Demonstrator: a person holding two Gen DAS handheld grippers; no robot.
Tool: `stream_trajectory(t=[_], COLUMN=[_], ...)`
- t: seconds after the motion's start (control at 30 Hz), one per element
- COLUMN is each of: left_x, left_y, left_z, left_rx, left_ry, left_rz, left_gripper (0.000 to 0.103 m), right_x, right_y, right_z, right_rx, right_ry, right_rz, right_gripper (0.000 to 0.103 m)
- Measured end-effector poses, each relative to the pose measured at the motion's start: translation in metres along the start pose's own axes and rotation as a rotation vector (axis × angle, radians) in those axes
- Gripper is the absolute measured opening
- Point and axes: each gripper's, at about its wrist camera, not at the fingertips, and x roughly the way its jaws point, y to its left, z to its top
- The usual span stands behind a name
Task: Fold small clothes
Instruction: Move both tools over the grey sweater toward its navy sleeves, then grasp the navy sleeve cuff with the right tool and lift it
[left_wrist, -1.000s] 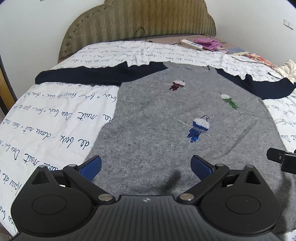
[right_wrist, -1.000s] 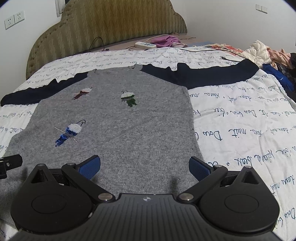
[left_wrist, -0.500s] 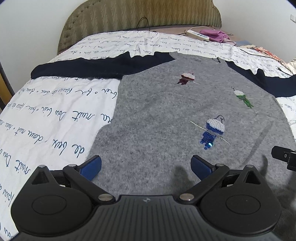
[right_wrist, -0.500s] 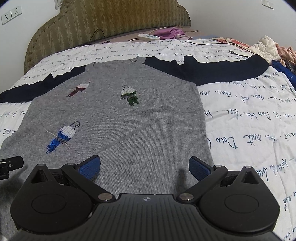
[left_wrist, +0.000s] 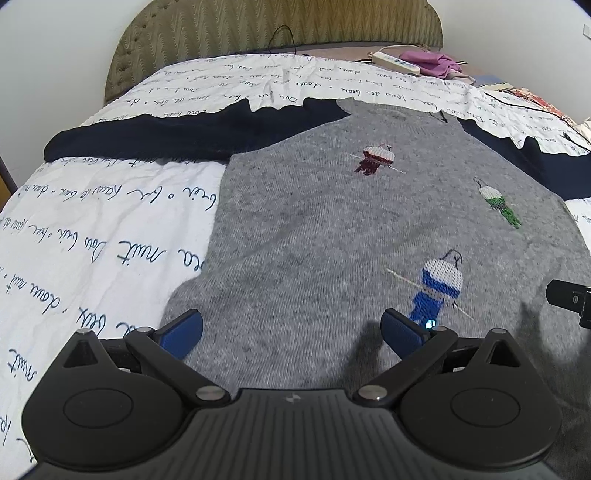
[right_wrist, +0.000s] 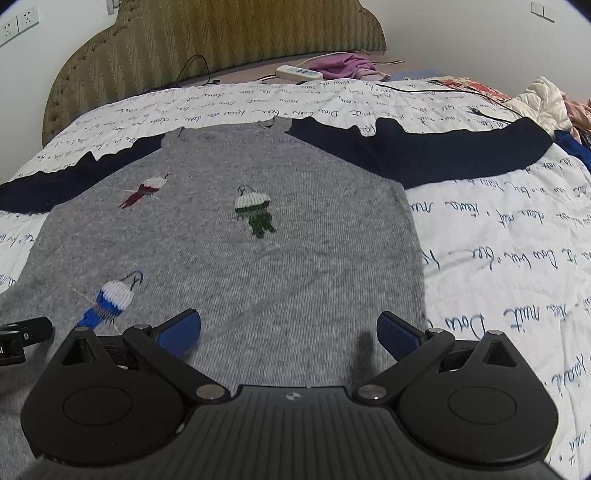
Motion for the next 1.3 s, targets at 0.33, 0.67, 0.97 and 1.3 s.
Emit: stream_trajectory(t=[0.33,0.67,0.97,1.3], left_x=[0.018,0.041,0.066,0.107], left_y=[-0.003,-0.010,-0.021,-0.034], left_z=[0.017,0.046,0.077,0.097], left_rx=[-0.002,0.007,0.020,0.038], left_ry=[0.002,-0.027,-0.046,-0.043], left_rz=[0.008,0.022,0.017,0.026], left_gripper=[0.103,0.103,0.103,0.103], right_x=[0.018,0.038,0.069,0.104], right_y=[0.001,-0.002,-0.014,-0.018], right_z=[0.019,0.049,0.090,0.106], right_rx=[-0.014,-0.036,-0.014,-0.022], right_ry=[0.001,-0.021,-0.022,0.007], right_rz=[0.016,0.018,0.015,0.024], right_gripper=[0.103,0.103,0.103,0.103])
